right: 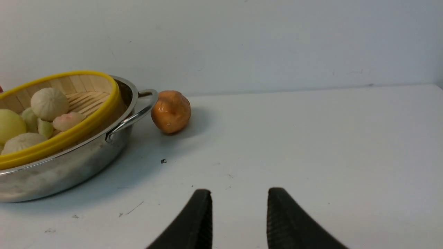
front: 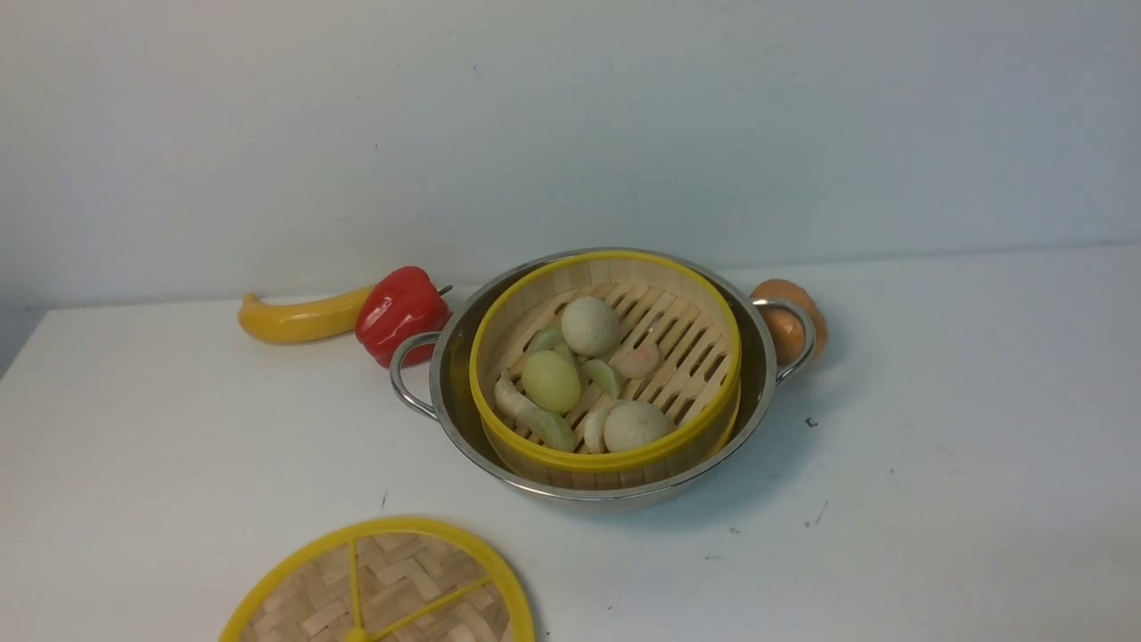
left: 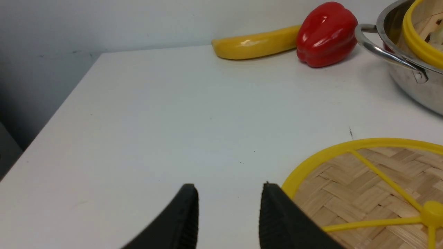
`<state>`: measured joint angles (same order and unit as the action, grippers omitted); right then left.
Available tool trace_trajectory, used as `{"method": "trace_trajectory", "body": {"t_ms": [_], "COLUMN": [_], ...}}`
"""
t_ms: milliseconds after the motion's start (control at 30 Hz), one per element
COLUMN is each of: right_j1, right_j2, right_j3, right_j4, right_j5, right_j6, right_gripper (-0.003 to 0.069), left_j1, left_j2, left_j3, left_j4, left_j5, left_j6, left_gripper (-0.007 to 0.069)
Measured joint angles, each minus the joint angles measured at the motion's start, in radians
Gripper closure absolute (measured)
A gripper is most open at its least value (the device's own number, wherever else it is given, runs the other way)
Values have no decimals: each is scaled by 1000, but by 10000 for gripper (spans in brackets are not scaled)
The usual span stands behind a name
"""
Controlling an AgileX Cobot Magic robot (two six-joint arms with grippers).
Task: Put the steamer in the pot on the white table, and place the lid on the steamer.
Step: 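Grasp the bamboo steamer lid lying on the table by its centre knob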
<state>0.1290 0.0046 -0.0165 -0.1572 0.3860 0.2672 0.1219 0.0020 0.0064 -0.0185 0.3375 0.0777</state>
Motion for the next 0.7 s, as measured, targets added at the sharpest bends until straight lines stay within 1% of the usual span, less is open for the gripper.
{"method": "trace_trajectory", "body": {"t_ms": [167, 300, 400, 700], "right_j1": [0, 0, 0, 0], "right_j2": [0, 0, 0, 0], "right_j3": [0, 0, 0, 0], "right_j4": [0, 3, 3, 3], "right_j5": [0, 0, 0, 0], "right_j6": [0, 0, 0, 0], "right_gripper": [419, 419, 419, 419], "left_j1": [0, 0, 0, 0], "left_j2": [0, 0, 0, -2], "left_j3": [0, 0, 0, 0], "left_j4": [3, 93, 127, 139], "left_j5": [0, -31, -45, -47], "left_j6": [2, 66, 86, 88], "left_gripper": [384, 384, 384, 384]}}
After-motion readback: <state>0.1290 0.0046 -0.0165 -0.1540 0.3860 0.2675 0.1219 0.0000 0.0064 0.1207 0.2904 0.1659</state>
